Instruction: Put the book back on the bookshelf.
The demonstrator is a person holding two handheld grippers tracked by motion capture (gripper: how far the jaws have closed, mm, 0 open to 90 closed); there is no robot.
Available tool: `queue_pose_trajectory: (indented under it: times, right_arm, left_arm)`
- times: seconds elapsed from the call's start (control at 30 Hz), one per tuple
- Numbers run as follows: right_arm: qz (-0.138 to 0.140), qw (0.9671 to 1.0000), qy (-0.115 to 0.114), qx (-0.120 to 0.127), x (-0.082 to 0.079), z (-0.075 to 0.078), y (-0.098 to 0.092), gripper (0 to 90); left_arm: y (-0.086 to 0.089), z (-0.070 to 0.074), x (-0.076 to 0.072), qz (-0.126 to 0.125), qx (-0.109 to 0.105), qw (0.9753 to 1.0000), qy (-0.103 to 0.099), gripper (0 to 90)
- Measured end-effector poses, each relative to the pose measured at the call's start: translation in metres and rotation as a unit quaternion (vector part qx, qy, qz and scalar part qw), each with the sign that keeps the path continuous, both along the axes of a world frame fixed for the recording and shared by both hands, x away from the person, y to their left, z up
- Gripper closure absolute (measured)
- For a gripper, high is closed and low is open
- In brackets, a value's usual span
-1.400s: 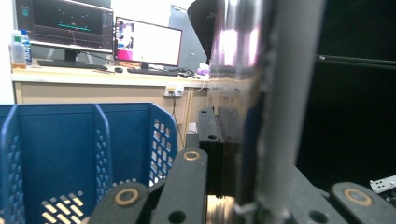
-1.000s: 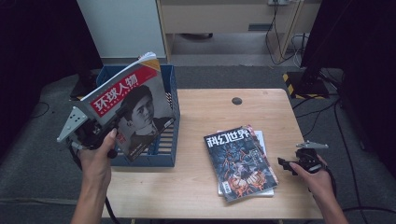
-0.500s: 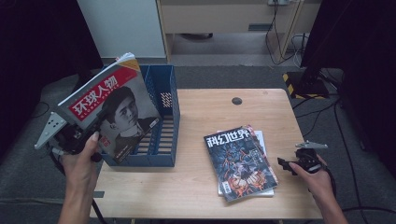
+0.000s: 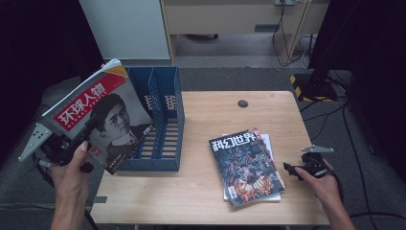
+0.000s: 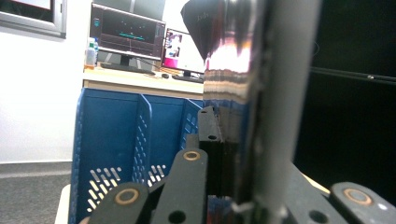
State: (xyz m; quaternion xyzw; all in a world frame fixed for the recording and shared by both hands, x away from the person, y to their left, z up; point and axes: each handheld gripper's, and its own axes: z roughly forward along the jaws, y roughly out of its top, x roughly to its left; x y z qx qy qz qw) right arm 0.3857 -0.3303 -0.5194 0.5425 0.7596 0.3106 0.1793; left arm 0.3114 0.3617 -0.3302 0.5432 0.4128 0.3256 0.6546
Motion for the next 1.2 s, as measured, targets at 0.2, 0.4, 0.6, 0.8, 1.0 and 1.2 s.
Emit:
queue_pose_trajectory:
  times: [0.2,0.4,0.6,0.8,1.0,1.2]
  right_arm:
    - [-0.001,1.0,0.0,-0.004,0.0,0.0,0.0,13.1]
    - [0.0,1.0,0.0,-0.005,0.0,0.0,0.0,13.1]
    - [-0.003,1.0,0.0,-0.007,0.0,0.0,-0.001,13.3]
    - [-0.002,1.0,-0.004,-0.006,0.0,0.001,-0.003,13.4]
    - [-0.005,1.0,-0.003,-0.006,0.0,0.001,-0.004,13.4]
    - [-0.004,1.0,-0.002,-0.006,0.0,0.001,-0.003,13.5]
  left_arm:
    - [0.01,-0.001,-0.003,0.008,-0.005,1.0,0.0,86.7]
    - [0.018,-0.003,-0.007,0.018,-0.006,0.9998,0.004,86.7]
    - [0.023,-0.004,-0.012,0.025,-0.009,0.9996,0.005,86.7]
    - [0.032,-0.006,-0.016,0.033,-0.011,0.9994,0.006,86.7]
    - [0.042,-0.007,-0.02,0.042,-0.008,0.999,0.009,86.7]
    - [0.051,-0.006,-0.022,0.056,-0.012,0.9983,0.008,86.7]
